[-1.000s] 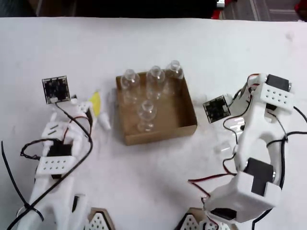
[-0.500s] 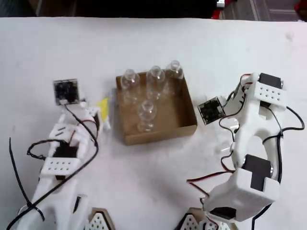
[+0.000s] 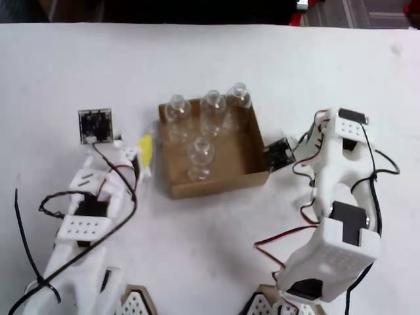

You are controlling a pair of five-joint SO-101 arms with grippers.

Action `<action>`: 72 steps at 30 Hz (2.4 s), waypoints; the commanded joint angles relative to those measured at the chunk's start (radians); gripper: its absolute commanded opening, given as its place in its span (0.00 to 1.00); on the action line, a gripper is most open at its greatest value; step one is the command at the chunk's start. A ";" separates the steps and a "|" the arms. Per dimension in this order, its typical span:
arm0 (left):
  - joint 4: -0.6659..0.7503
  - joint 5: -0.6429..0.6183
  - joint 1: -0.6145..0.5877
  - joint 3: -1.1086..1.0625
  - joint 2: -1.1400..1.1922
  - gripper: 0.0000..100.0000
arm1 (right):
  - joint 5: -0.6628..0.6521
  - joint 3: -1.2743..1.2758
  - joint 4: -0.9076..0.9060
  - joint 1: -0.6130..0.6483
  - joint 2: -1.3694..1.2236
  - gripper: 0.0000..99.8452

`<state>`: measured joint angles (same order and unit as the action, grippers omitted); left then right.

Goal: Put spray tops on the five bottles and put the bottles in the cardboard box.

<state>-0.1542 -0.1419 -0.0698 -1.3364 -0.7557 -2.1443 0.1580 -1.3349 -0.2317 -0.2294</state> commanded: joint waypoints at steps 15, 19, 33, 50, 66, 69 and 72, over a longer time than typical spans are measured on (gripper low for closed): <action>0.023 0.011 0.012 0.029 -0.013 0.23 | 0.020 0.097 0.194 0.021 0.045 0.02; 0.023 0.011 0.012 0.029 -0.013 0.23 | 0.078 0.098 0.186 0.042 0.151 0.02; 0.017 0.011 0.012 0.029 -0.013 0.23 | 0.786 0.097 0.094 0.372 0.662 0.02; 0.015 0.011 0.012 0.026 -0.013 0.23 | 2.205 0.279 0.418 0.403 0.952 0.02; 0.015 0.011 0.012 0.031 -0.013 0.23 | 2.065 0.957 1.089 0.479 1.107 0.02; 0.015 0.011 0.012 0.031 -0.013 0.23 | 2.064 0.997 1.109 0.524 1.107 0.02; 0.015 0.011 0.012 0.031 -0.013 0.23 | 1.989 1.033 1.139 0.572 1.107 0.02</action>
<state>-0.1542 -0.1404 -0.0698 -1.3364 -0.7557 -0.0683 1.1722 -0.2486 0.2839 0.8539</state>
